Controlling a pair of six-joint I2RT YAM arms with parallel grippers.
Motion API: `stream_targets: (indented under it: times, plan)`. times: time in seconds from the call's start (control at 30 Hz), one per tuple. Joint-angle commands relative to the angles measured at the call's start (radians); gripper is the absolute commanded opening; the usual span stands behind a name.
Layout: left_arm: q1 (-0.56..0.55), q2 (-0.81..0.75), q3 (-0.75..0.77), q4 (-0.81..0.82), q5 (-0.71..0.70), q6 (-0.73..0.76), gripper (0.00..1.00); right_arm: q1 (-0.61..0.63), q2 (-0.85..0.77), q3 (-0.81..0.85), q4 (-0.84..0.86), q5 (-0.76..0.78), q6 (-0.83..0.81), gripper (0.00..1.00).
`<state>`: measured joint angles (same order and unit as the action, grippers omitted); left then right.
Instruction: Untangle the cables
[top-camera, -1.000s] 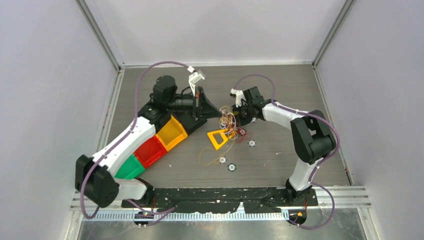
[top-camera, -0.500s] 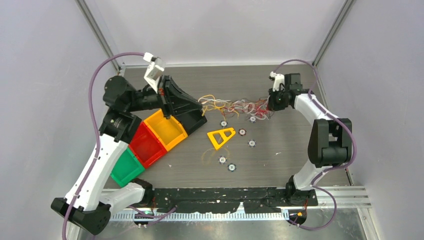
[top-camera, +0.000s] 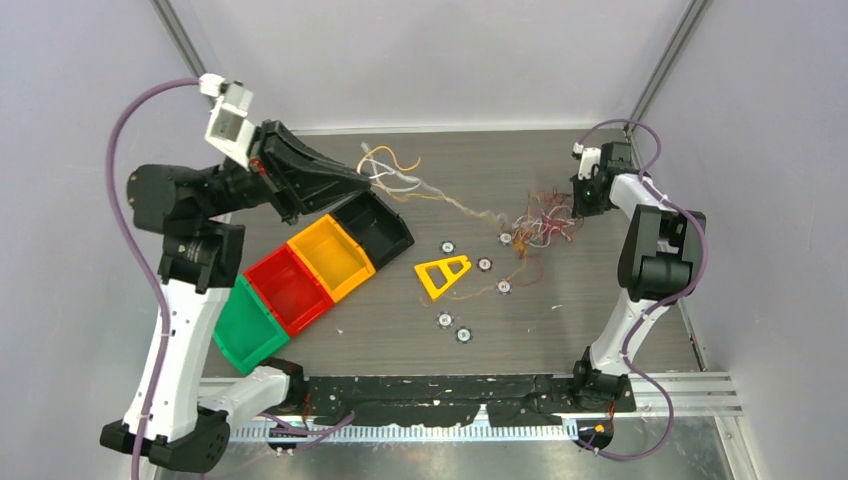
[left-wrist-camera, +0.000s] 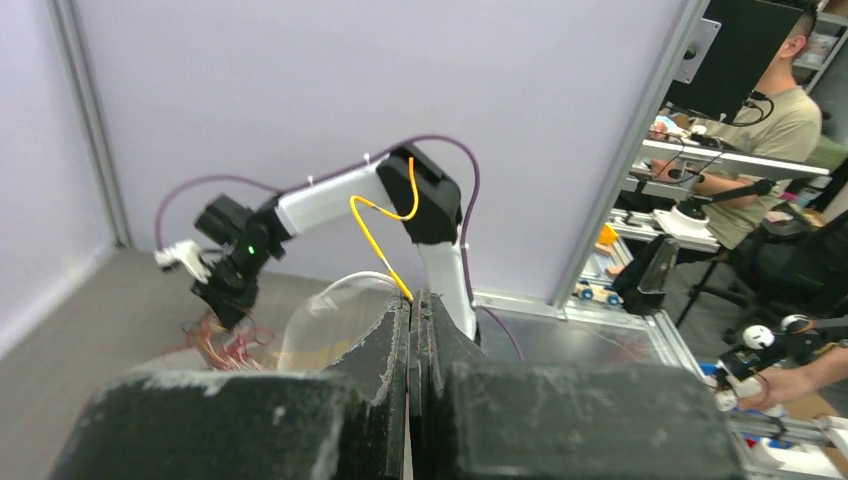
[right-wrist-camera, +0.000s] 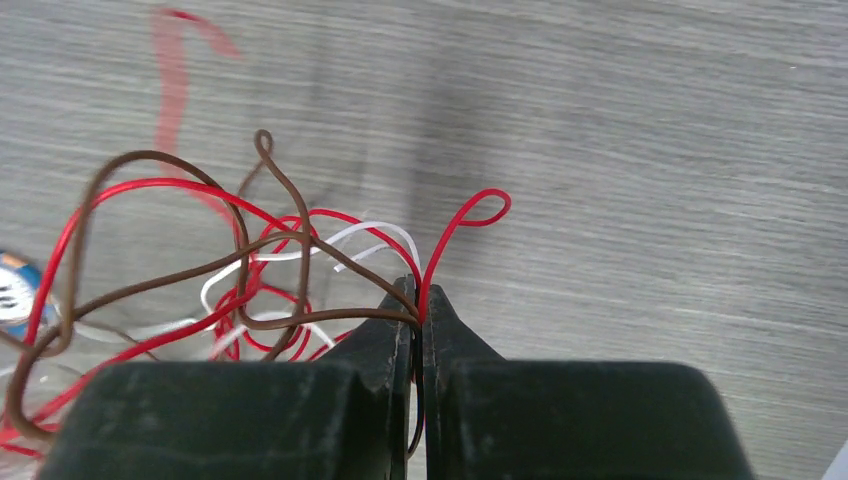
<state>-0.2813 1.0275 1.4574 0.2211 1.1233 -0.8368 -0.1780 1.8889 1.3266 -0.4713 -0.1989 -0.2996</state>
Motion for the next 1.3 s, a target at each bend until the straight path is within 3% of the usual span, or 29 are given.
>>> stream_targets:
  times: [0.0, 0.2, 0.33, 0.4, 0.47, 0.6, 0.77, 0.9, 1.03, 1.17, 1.27]
  plan:
    - [0.019, -0.013, 0.118, 0.097, -0.003, -0.042, 0.0, -0.03, 0.048, 0.066, 0.036, 0.075, -0.04, 0.05]
    - [0.021, 0.017, 0.101, 0.049, -0.058, -0.021, 0.0, -0.031, 0.043, 0.089, -0.028, -0.044, -0.034, 0.07]
    - [0.011, 0.04, 0.047, -0.014, -0.098, 0.015, 0.0, -0.031, 0.005, 0.11, -0.163, -0.231, -0.088, 0.39]
    - [-0.009, 0.053, 0.018, -0.08, -0.139, 0.047, 0.0, -0.031, -0.03, 0.118, -0.241, -0.324, -0.132, 0.65]
    - [-0.033, 0.068, -0.017, -0.119, -0.16, 0.08, 0.0, -0.03, -0.076, 0.13, -0.331, -0.402, -0.191, 0.78]
    - [-0.083, 0.108, -0.068, -0.17, -0.183, 0.133, 0.0, -0.026, -0.18, 0.191, -0.53, -0.543, -0.32, 0.96]
    - [-0.14, 0.163, -0.082, -0.219, -0.247, 0.182, 0.0, 0.045, -0.266, 0.321, -0.669, -0.769, -0.328, 1.0]
    - [-0.194, 0.235, -0.086, -0.304, -0.242, 0.216, 0.0, 0.21, -0.34, 0.355, -0.647, -0.869, -0.205, 1.0]
    - [-0.216, 0.283, -0.142, -0.204, -0.17, 0.165, 0.0, 0.336, -0.418, 0.282, -0.421, -0.91, 0.001, 0.98]
    - [-0.217, 0.301, -0.195, -0.015, -0.129, 0.058, 0.0, 0.458, -0.456, 0.212, -0.242, -0.905, 0.084, 0.97]
    - [-0.217, 0.319, -0.192, 0.039, -0.112, 0.018, 0.0, 0.532, -0.457, 0.153, -0.172, -0.887, 0.116, 0.96]
